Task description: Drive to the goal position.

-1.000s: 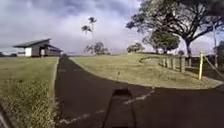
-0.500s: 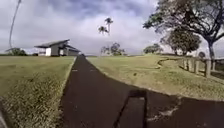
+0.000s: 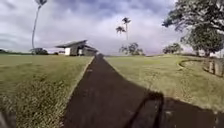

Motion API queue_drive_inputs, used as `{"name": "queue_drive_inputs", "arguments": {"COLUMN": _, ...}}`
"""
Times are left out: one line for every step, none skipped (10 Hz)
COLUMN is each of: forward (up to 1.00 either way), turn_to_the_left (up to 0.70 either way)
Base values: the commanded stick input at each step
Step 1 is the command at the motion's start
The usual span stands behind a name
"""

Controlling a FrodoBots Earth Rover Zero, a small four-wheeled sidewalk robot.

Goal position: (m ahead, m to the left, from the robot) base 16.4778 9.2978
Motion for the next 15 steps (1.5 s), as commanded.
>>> {"name": "queue_drive_inputs", "arguments": {"forward": 0.7, "turn_to_the_left": 0.0}}
{"name": "queue_drive_inputs", "arguments": {"forward": 0.7, "turn_to_the_left": 0.0}}
{"name": "queue_drive_inputs", "arguments": {"forward": 0.7, "turn_to_the_left": 0.0}}
{"name": "queue_drive_inputs", "arguments": {"forward": 0.7, "turn_to_the_left": 0.0}}
{"name": "queue_drive_inputs", "arguments": {"forward": 0.7, "turn_to_the_left": 0.0}}
{"name": "queue_drive_inputs", "arguments": {"forward": 0.7, "turn_to_the_left": 0.0}}
{"name": "queue_drive_inputs", "arguments": {"forward": 0.7, "turn_to_the_left": -0.23}}
{"name": "queue_drive_inputs", "arguments": {"forward": 0.7, "turn_to_the_left": -0.35}}
{"name": "queue_drive_inputs", "arguments": {"forward": 0.7, "turn_to_the_left": -0.35}}
{"name": "queue_drive_inputs", "arguments": {"forward": 0.7, "turn_to_the_left": -0.14}}
{"name": "queue_drive_inputs", "arguments": {"forward": 0.7, "turn_to_the_left": -0.02}}
{"name": "queue_drive_inputs", "arguments": {"forward": 0.7, "turn_to_the_left": 0.0}}
{"name": "queue_drive_inputs", "arguments": {"forward": 0.7, "turn_to_the_left": 0.0}}
{"name": "queue_drive_inputs", "arguments": {"forward": 0.7, "turn_to_the_left": 0.0}}
{"name": "queue_drive_inputs", "arguments": {"forward": 0.7, "turn_to_the_left": 0.0}}
